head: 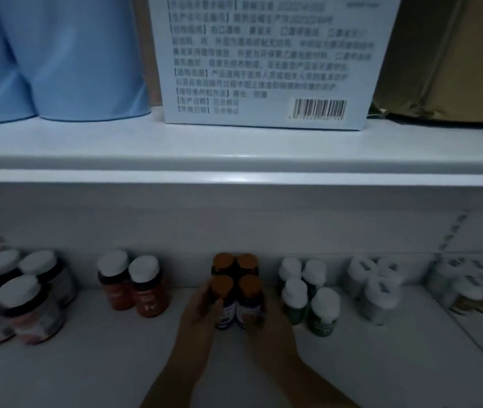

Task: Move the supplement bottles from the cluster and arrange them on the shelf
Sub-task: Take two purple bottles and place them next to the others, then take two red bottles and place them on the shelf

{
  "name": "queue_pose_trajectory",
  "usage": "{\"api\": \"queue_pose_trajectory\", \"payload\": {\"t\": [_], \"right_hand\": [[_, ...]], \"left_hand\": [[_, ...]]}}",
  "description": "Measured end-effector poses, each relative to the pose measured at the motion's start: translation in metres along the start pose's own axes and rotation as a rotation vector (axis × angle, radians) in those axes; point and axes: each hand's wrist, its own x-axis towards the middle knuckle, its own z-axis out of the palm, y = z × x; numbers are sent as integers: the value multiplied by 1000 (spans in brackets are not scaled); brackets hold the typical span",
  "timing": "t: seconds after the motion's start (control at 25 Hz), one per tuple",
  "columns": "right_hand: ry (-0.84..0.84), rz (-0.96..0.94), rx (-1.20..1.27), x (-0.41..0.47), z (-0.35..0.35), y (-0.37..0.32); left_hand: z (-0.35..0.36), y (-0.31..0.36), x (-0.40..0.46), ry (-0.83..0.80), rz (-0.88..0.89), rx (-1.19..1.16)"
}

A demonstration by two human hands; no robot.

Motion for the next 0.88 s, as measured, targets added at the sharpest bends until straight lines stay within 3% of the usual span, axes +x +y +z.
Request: {"api": "queue_pose_trajectory", "payload": {"t": [0.12,0.2,0.32,0.4,0.48,0.56,0.68,0.88], "right_hand": [[-47,-47,-117,4,-2,-6],[-75,-101,-183,1,-9,-10],[-112,-197,-287,-26,-45,-18],[-148,-313,-334,-53,-85,-27],[-89,-429,-401,-69,-141,-22],[-31,-478,-582,-79,-204,-1],[19,-377,-845,-102,-305,50],[147,-221,-840,-151,-445,124]], "left_hand": [[2,5,-4,76,-44,89],[2,10,-7,185,-1,335],[17,36,-9,116,238,789],[47,62,-9,91,403,911],[100,84,-14,118,524,963],[168,92,-20,29,498,1033],[289,74,-35,-239,340,1207],[471,53,-67,-449,282,1237]]}}
